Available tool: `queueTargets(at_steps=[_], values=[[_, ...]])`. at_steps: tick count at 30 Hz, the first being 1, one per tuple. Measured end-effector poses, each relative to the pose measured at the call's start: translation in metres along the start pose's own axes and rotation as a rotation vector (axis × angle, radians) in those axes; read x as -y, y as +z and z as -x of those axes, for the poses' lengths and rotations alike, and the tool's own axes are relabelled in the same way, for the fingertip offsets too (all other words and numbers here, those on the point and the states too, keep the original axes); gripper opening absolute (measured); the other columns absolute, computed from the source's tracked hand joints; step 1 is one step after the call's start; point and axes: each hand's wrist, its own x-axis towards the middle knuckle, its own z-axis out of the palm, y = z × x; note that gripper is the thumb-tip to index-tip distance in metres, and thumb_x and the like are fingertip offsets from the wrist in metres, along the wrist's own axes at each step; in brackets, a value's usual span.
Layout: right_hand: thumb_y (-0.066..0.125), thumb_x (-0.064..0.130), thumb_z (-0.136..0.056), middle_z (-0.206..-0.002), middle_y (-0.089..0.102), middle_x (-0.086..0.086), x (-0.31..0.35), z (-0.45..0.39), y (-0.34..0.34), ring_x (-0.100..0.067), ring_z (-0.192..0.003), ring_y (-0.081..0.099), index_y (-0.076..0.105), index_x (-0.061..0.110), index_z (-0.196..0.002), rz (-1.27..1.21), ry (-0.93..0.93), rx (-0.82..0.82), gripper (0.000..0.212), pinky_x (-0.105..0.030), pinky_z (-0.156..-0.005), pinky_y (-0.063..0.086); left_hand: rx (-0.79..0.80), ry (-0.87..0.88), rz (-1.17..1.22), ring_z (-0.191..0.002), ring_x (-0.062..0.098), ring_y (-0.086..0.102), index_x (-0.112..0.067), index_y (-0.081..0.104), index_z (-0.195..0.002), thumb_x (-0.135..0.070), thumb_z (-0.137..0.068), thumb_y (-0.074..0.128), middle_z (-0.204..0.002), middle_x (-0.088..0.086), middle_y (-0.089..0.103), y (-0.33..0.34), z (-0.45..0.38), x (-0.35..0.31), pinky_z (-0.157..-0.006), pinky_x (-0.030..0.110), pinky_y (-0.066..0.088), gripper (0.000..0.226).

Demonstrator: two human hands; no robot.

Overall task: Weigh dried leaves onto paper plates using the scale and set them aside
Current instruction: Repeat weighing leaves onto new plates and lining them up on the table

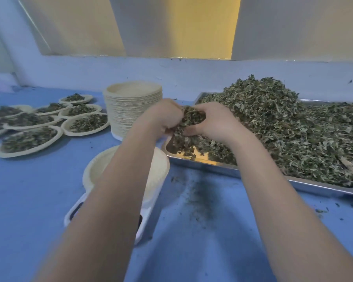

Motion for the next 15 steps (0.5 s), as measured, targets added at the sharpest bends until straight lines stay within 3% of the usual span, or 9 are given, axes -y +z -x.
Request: queueTargets(at_steps=[2, 4, 5, 7, 9, 11, 13, 15], values=[[0.08, 0.029, -0.073, -0.106, 0.066, -0.002, 0.022, -0.001, 0.011, -0.02, -0.098, 0.06, 0.067, 0.018, -0.109, -0.008, -0.048, 0.037, 0.041, -0.021, -0.064, 0.041, -0.027, -0.017, 0.02, -0.065, 0.027, 0.056, -0.004, 0.057, -0.077, 0.015, -0.086, 0.032, -0.072, 0.016, 0.055, -0.024, 0.015, 0.008, -0.063, 0.039, 0.052, 0.032], [0.08, 0.026, -0.073, -0.088, 0.066, 0.001, 0.043, 0.003, 0.024, -0.018, -0.086, 0.061, 0.067, 0.02, -0.093, -0.06, -0.092, 0.078, 0.025, -0.016, -0.06, 0.043, -0.048, -0.05, 0.0, -0.075, 0.03, 0.059, -0.001, 0.061, -0.091, 0.014, -0.086, 0.033, -0.082, 0.02, 0.058, -0.046, 0.031, 0.019, -0.074, 0.045, 0.053, 0.032], [0.08, 0.026, -0.073, -0.087, 0.067, 0.003, 0.051, 0.004, 0.032, -0.016, -0.084, 0.061, 0.069, 0.017, -0.096, -0.071, -0.103, 0.105, 0.027, -0.019, -0.065, 0.045, -0.052, -0.068, -0.022, -0.075, 0.029, 0.059, -0.002, 0.06, -0.092, 0.014, -0.086, 0.033, -0.083, 0.02, 0.058, -0.055, 0.039, 0.025, -0.073, 0.043, 0.053, 0.032], [0.081, 0.026, -0.072, -0.097, 0.071, 0.001, 0.064, 0.005, 0.047, -0.015, -0.091, 0.063, 0.07, 0.016, -0.104, -0.08, -0.121, 0.178, 0.035, -0.027, -0.078, 0.049, -0.043, -0.111, -0.076, -0.076, 0.028, 0.057, -0.002, 0.061, -0.093, 0.011, -0.087, 0.035, -0.086, 0.021, 0.058, -0.07, 0.054, 0.038, -0.069, 0.039, 0.051, 0.029], [0.082, 0.029, -0.071, -0.096, 0.071, -0.002, 0.072, 0.007, 0.06, -0.018, -0.088, 0.065, 0.07, 0.019, -0.105, -0.097, -0.118, 0.284, 0.038, -0.028, -0.077, 0.053, 0.0, -0.177, -0.129, -0.078, 0.027, 0.055, 0.003, 0.062, -0.103, 0.008, -0.09, 0.037, -0.096, 0.024, 0.06, -0.08, 0.064, 0.05, -0.065, 0.037, 0.049, 0.028], [0.081, 0.043, -0.068, -0.105, 0.068, -0.004, 0.075, 0.007, 0.069, -0.023, -0.094, 0.065, 0.066, 0.024, -0.117, -0.02, -0.093, 0.358, 0.055, -0.034, -0.077, 0.056, 0.02, -0.236, -0.139, -0.084, 0.029, 0.056, -0.003, 0.059, -0.111, 0.004, -0.094, 0.037, -0.103, 0.015, 0.057, -0.087, 0.071, 0.059, -0.072, 0.041, 0.054, 0.029], [0.074, 0.059, -0.068, -0.123, 0.061, -0.001, 0.073, 0.006, 0.073, -0.019, -0.111, 0.058, 0.058, 0.029, -0.129, 0.131, -0.08, 0.329, 0.07, -0.029, -0.08, 0.046, -0.015, -0.25, -0.122, -0.091, 0.029, 0.059, -0.014, 0.055, -0.115, 0.0, -0.097, 0.033, -0.106, 0.007, 0.048, -0.093, 0.074, 0.066, -0.08, 0.047, 0.055, 0.031], [0.069, 0.061, -0.072, -0.128, 0.059, 0.001, 0.07, 0.004, 0.072, -0.015, -0.115, 0.054, 0.059, 0.031, -0.128, 0.157, -0.08, 0.259, 0.064, -0.025, -0.081, 0.037, -0.058, -0.239, -0.077, -0.094, 0.028, 0.061, -0.018, 0.054, -0.123, -0.003, -0.099, 0.032, -0.117, 0.004, 0.046, -0.099, 0.073, 0.073, -0.078, 0.047, 0.057, 0.036]])
